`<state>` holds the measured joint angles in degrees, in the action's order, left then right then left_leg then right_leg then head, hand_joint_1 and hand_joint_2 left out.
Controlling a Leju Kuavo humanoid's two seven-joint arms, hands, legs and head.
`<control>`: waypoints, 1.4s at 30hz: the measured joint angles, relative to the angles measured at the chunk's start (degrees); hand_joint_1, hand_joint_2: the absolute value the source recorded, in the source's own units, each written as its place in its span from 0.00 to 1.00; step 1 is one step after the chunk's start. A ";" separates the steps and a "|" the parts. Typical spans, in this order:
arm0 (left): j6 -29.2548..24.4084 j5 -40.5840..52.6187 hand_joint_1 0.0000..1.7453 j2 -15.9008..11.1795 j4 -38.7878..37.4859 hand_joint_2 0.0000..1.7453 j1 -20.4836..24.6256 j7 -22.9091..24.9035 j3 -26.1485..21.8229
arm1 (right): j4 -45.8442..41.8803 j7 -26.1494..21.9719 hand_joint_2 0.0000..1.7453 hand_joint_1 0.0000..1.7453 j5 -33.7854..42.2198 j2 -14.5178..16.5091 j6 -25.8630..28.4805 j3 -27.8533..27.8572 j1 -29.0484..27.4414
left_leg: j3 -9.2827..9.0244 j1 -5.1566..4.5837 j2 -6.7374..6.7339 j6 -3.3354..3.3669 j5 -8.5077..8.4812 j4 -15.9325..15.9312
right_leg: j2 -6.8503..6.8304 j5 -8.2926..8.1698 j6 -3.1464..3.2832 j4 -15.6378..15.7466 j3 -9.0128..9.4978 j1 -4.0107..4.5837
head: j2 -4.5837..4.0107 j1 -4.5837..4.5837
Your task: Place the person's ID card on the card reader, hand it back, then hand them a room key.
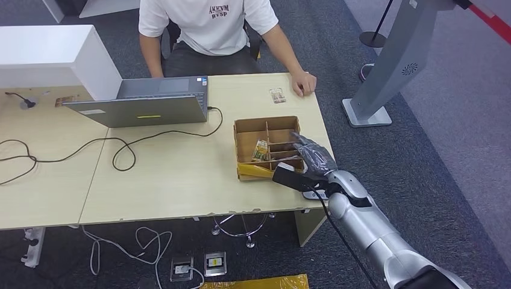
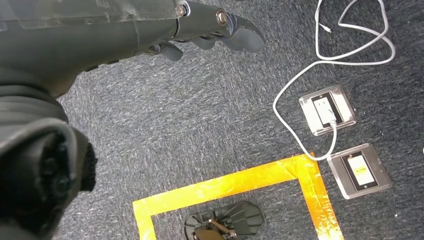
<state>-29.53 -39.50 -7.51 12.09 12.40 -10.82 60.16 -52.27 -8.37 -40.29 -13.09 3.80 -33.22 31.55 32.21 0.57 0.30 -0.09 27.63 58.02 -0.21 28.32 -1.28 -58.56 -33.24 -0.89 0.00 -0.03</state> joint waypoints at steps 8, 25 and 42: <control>0.04 0.04 0.00 -0.01 0.00 0.00 0.09 0.00 0.45 | 0.95 -0.01 1.00 1.00 0.15 0.02 0.11 0.00 0.26 | -0.01 0.00 0.00 0.00 0.00 0.00 | -0.01 0.00 0.00 0.00 0.00 0.00 | 0.00 -0.01; -0.38 -0.13 0.00 -0.01 0.00 0.00 0.21 -0.01 0.47 | 2.59 -0.99 1.00 1.00 -0.09 0.75 1.97 0.01 1.26 | 0.00 0.00 0.00 0.00 0.00 0.00 | -0.01 0.00 0.00 0.00 0.02 0.00 | 0.00 0.01; -1.86 0.26 0.00 0.04 0.00 0.00 0.15 -2.51 0.47 | 2.73 -4.70 1.00 1.00 3.65 -1.57 4.50 6.32 17.64 | 0.00 -0.02 -0.02 0.02 -0.02 0.01 | 0.04 -0.03 0.01 -0.01 -0.02 -0.01 | 0.00 0.01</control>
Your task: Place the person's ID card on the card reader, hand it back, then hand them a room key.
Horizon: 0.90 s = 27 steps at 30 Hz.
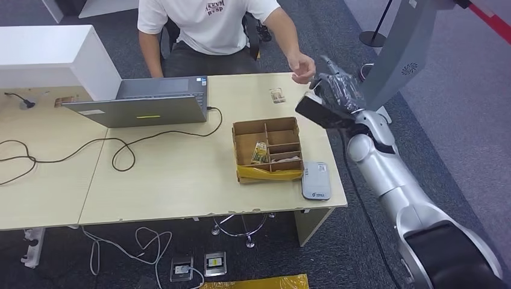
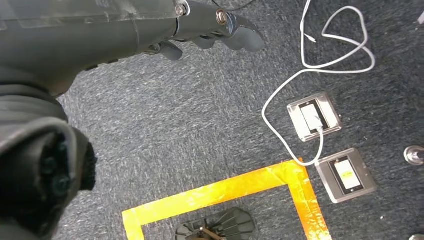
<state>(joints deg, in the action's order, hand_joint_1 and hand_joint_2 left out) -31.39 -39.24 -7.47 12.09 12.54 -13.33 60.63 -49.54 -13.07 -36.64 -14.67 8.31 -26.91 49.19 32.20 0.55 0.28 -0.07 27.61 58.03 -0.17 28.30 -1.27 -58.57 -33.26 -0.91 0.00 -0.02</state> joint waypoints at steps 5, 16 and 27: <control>-0.04 -0.51 0.00 0.08 0.00 0.00 -0.26 -1.03 0.00 | 0.70 -1.60 1.00 1.00 0.16 -0.05 -0.05 1.02 4.34 | 0.07 0.02 0.01 0.00 0.00 0.00 | -0.04 0.01 0.00 -0.01 -0.02 0.02 | 0.00 -0.01; 0.89 -0.73 0.00 0.13 0.00 0.00 -0.41 -1.46 0.00 | 11.73 -4.58 1.00 1.00 -2.68 3.23 -1.41 0.66 13.77 | 0.15 0.02 0.05 0.00 -0.01 0.00 | -0.09 0.00 0.00 -0.03 -0.08 0.02 | 0.00 0.00; 1.36 -1.02 0.00 0.13 0.00 0.00 -0.56 -1.46 0.00 | 20.79 -3.20 1.00 0.21 -6.28 7.43 -2.53 -1.51 17.92 | 0.15 0.03 0.07 0.00 -0.01 0.00 | -0.10 0.01 0.01 -0.03 -0.08 0.02 | 0.00 -0.01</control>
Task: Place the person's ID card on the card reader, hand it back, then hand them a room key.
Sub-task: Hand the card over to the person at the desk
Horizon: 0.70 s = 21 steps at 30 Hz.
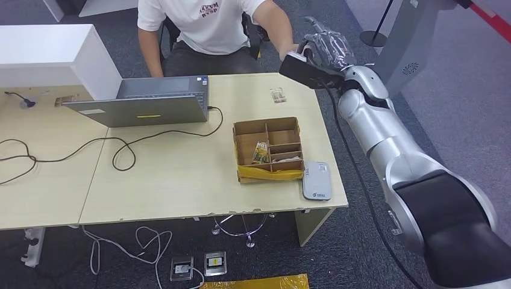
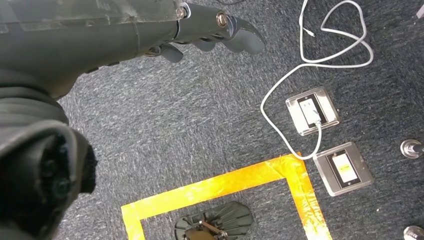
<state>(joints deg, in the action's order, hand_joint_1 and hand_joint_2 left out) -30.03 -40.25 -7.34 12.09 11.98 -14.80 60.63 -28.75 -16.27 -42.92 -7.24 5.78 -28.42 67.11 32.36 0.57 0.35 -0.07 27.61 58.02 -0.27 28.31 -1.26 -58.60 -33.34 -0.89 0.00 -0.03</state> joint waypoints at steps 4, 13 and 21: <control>-0.01 -0.34 0.00 0.00 0.00 0.00 -0.25 -0.09 0.00 | 1.92 0.12 1.00 0.00 -0.92 1.08 0.51 -0.98 -0.02 | -0.01 0.00 0.00 0.00 0.00 0.00 | 0.00 0.00 0.00 0.00 0.00 0.00 | 0.00 0.01; -1.45 -1.19 0.00 0.10 0.00 0.00 -1.02 -2.47 0.00 | 3.63 -3.30 1.00 0.00 -1.65 1.00 7.86 -2.49 0.99 | -0.03 -0.01 -0.01 0.00 0.00 0.01 | 0.00 0.00 0.00 0.01 -0.04 0.00 | 0.00 0.01; -3.34 -2.85 0.00 0.58 0.00 0.00 -2.06 -4.61 -0.05 | 3.66 -6.06 1.00 0.00 5.86 -3.77 15.50 -1.62 3.74 | -0.07 -0.04 -0.04 0.01 0.01 0.04 | 0.06 -0.01 -0.01 0.08 -0.05 -0.03 | 0.00 0.01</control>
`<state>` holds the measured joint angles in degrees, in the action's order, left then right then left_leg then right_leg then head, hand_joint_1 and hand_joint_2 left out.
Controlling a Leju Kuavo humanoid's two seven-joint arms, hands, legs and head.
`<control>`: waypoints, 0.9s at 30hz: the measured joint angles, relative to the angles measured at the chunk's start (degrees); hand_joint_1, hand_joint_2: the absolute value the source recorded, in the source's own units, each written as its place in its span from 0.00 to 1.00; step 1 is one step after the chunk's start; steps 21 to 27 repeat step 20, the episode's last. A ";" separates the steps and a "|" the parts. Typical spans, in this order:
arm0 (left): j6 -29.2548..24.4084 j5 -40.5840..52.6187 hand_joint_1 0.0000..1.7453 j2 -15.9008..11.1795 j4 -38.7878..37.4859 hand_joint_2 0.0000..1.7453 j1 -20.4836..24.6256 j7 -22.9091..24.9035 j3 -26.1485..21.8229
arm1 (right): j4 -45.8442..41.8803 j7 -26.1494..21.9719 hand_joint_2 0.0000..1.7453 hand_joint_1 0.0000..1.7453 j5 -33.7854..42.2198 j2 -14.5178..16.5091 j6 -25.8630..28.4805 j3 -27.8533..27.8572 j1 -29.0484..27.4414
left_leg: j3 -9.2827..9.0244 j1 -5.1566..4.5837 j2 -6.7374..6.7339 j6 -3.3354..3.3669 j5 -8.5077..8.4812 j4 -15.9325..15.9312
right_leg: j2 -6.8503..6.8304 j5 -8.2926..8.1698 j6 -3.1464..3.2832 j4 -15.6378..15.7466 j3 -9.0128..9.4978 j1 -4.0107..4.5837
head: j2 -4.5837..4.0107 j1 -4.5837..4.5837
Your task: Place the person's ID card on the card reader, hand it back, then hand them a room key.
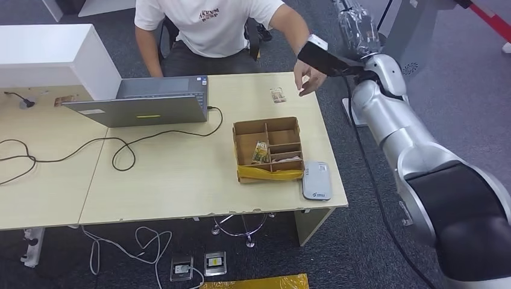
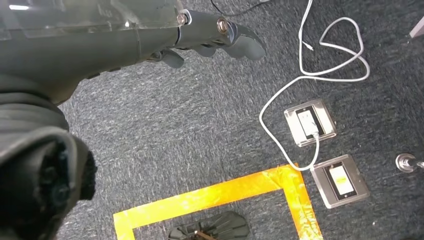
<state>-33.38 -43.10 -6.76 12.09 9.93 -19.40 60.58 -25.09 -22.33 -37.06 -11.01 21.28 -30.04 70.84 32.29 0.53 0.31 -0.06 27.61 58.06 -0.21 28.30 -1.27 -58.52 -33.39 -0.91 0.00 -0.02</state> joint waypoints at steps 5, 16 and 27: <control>-1.21 -1.43 0.00 0.48 0.00 0.00 -0.57 -0.55 -0.14 | 0.04 -0.40 1.00 0.00 5.32 -6.04 4.58 2.76 0.21 | 0.02 -0.02 0.12 0.01 0.01 0.03 | -0.11 0.00 0.00 0.03 -0.01 -0.02 | 0.00 -0.01; -1.98 -4.63 0.00 1.54 0.00 0.00 -0.95 1.68 -1.46 | 1.42 5.79 1.00 0.00 20.83 -22.43 12.98 13.97 -12.12 | -0.01 0.04 0.28 0.08 0.16 0.03 | -0.34 0.07 -0.04 0.14 0.15 0.04 | 0.00 0.00; -1.94 -5.25 0.00 1.67 0.00 0.00 -1.07 2.84 -1.71 | 2.48 7.99 1.00 0.00 24.02 -26.18 13.84 18.41 -20.59 | -0.04 0.07 0.13 0.08 0.27 0.02 | -0.21 0.10 -0.02 0.13 0.14 0.06 | 0.00 0.04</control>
